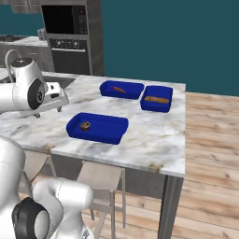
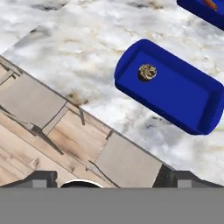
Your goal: Take the cupcakes from the fridge and place them on the empty tray on the dining counter.
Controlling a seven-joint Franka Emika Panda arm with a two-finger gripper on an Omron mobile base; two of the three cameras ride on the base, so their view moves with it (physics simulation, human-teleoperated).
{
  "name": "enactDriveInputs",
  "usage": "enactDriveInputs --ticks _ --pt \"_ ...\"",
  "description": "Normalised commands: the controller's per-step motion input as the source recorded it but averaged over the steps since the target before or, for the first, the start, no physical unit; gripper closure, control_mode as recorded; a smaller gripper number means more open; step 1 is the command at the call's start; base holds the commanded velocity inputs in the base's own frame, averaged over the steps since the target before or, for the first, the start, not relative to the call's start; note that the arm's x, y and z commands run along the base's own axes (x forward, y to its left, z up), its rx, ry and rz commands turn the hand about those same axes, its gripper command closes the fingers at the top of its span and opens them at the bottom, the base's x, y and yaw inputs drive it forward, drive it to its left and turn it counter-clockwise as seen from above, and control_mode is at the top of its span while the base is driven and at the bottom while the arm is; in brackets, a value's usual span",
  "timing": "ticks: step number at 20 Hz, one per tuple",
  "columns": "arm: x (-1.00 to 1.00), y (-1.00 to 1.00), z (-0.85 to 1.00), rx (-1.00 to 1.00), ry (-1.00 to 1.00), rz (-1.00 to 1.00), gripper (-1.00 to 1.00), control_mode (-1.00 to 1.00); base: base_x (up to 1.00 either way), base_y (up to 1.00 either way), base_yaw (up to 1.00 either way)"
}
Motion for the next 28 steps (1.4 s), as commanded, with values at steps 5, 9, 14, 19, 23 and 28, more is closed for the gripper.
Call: enactDriveInputs --ticks 5,9,14,19,23,28 --pt "-0.72 -0.62 0.03 0.00 0.00 -0.30 -1.00 -1.00 0.00 0.00 0.00" --pt "-0.66 -0.84 0.01 0.04 0.00 -0.26 -1.00 -1.00 0.00 0.00 0.00" --pt "-0.72 -0.65 0.00 0.05 -0.02 -0.23 -1.00 -1.00 0.00 0.00 0.00" --pt "-0.52 -0.12 0.00 0.01 -0.03 -0.11 -1.00 1.00 -0.15 0.00 -0.02" --pt "0.00 0.00 0.00 0.00 0.00 0.00 -1.00 1.00 -1.00 0.17 -0.02" --pt "0.00 0.00 0.00 0.00 0.00 0.00 -1.00 1.00 -0.32 0.93 0.47"
